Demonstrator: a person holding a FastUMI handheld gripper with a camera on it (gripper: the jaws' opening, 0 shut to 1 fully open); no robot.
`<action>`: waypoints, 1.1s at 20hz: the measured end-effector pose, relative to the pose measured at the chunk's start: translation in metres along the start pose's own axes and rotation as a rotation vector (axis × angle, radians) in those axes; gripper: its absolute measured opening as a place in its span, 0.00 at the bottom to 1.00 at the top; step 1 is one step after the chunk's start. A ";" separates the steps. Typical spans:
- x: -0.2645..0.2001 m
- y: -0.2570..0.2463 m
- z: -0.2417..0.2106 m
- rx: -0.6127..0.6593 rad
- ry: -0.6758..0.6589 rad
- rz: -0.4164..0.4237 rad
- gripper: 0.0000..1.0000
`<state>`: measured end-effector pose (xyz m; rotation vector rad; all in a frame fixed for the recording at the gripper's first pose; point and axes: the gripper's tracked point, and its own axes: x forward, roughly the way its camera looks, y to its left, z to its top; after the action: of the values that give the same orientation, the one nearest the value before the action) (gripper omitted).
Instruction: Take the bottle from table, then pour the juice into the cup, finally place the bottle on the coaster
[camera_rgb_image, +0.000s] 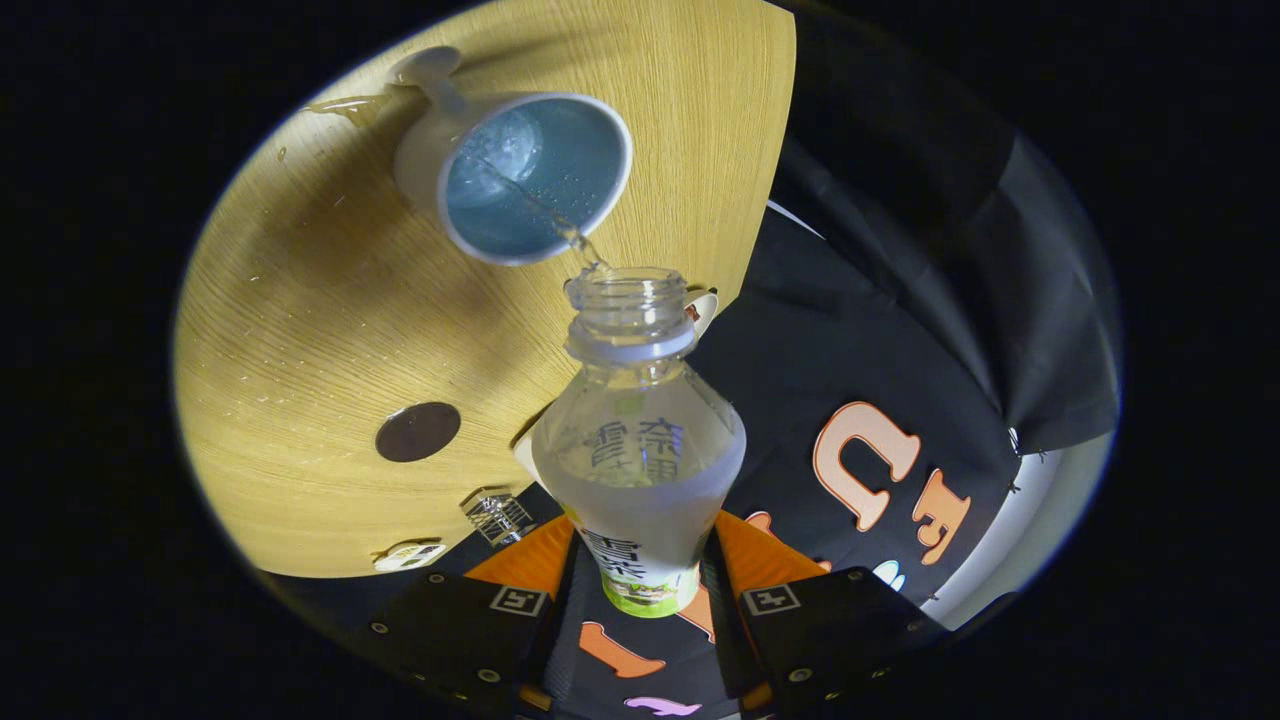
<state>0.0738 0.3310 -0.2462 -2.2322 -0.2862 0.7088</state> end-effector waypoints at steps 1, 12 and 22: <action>0.001 0.000 -0.001 -0.003 0.001 -0.001 0.56; -0.001 -0.008 -0.004 -0.017 0.003 0.006 0.56; -0.005 0.019 0.000 0.212 0.007 0.082 0.57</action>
<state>0.0698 0.3157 -0.2582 -2.0532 -0.1106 0.7388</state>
